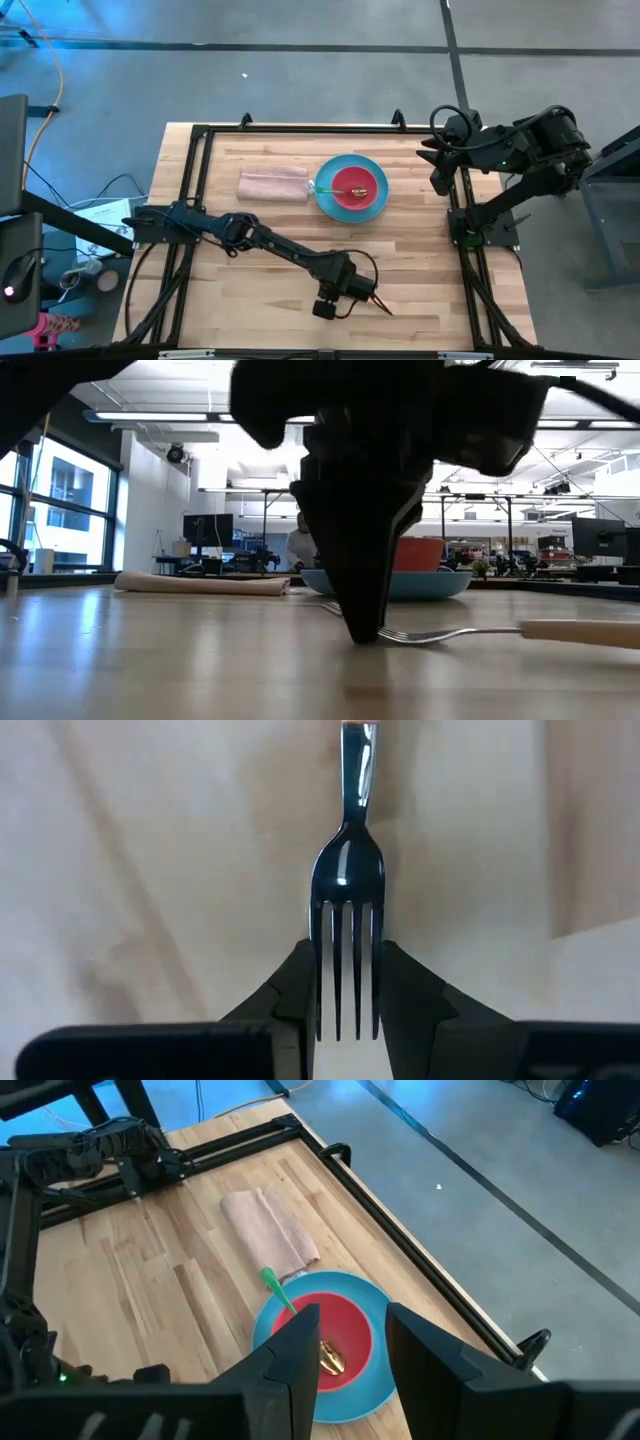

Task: Set table place
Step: Put the orange fork beside the blue plate

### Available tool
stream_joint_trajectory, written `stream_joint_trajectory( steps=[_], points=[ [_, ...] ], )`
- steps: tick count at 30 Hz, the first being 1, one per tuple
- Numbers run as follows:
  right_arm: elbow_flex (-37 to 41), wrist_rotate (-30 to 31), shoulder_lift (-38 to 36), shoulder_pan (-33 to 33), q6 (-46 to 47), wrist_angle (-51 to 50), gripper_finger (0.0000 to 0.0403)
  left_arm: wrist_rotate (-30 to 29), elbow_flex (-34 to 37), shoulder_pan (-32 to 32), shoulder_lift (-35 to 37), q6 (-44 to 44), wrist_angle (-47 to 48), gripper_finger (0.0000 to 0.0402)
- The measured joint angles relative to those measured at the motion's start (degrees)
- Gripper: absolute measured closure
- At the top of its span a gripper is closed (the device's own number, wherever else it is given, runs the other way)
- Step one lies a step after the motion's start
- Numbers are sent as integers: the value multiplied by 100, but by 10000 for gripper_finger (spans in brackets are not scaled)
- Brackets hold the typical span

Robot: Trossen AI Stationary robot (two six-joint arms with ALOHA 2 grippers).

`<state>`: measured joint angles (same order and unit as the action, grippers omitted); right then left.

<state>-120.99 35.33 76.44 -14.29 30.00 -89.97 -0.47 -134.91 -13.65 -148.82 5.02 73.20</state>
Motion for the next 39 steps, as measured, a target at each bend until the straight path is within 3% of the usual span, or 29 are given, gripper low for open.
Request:
stream_joint_trajectory(
  steps=[3,7,14,17,21,25,31,34,39],
  points=[
    [0,0,-1,-1,0,0,295,-607,22,64,112,108,176,341],
    [0,-46,0,-1,-23,-1,295,-929,18,215,361,263,589,341],
    [28,-1062,-3,-1,332,10,295,-1318,11,515,682,317,914,341],
    [491,-1174,-98,-1,510,13,295,-1442,6,616,900,338,1112,341],
    [1838,-1437,-445,56,975,0,295,-1596,6,723,1245,380,1449,341],
    [3398,-2420,-874,247,1285,593,295,-1822,-8,788,1630,305,1676,341],
    [5250,-4662,-1396,1021,719,3468,295,-1852,-7,744,1939,269,1686,341],
    [5750,-5668,-1329,1542,516,4228,295,-1830,-7,704,1943,260,1685,341],
    [6054,-6776,-747,2234,-79,4253,295,-1812,-7,612,1938,253,1684,341]
  ],
)
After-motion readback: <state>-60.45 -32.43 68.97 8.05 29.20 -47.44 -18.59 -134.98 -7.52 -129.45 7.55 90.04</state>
